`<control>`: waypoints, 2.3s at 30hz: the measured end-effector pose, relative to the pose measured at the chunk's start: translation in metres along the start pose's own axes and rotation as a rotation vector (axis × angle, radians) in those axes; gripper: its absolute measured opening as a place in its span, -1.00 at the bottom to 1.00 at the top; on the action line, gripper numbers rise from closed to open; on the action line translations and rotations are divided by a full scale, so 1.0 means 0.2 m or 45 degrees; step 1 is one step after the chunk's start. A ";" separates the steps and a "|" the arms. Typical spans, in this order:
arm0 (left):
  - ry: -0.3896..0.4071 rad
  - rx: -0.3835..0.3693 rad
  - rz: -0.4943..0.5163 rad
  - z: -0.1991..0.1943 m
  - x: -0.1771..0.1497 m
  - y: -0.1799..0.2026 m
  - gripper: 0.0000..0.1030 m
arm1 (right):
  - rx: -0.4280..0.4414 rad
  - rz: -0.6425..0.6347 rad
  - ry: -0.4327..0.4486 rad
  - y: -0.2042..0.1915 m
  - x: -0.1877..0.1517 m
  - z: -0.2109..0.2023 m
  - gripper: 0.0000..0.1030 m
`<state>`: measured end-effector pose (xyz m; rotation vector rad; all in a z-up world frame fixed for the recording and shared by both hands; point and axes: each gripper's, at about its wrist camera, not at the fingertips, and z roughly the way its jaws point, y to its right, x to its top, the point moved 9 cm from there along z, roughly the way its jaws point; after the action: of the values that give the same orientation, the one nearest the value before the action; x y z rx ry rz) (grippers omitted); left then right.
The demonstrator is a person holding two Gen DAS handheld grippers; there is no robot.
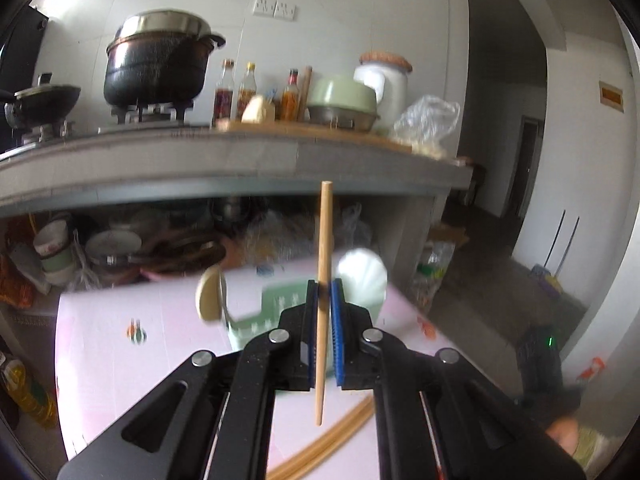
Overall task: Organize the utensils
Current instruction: 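Lower the chopstick into the green holder with the left tool and open it, then lower the held chopstick into the green holder and open the right tool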
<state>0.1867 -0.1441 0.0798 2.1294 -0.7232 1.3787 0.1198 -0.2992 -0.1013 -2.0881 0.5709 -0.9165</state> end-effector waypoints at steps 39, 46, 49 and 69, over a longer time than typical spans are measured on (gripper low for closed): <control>-0.113 0.149 -0.041 0.60 -0.06 -0.24 -0.88 | 0.022 0.000 0.029 0.02 0.05 -0.07 -0.92; -0.111 0.143 -0.053 0.52 -0.10 -0.25 -0.88 | -0.012 -0.104 0.068 -0.07 0.08 -0.12 -0.92; -0.108 0.141 -0.060 0.45 -0.11 -0.25 -0.86 | -0.016 -0.149 0.092 -0.12 0.11 -0.14 -0.92; -0.190 0.219 -0.194 -0.13 -0.57 -0.22 0.01 | 0.053 -0.749 0.523 -1.04 0.74 0.12 -0.93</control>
<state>0.1595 -0.0755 -0.0216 2.3883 -0.5001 1.2509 0.2519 -0.2574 0.1152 -2.0691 0.1211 -1.6990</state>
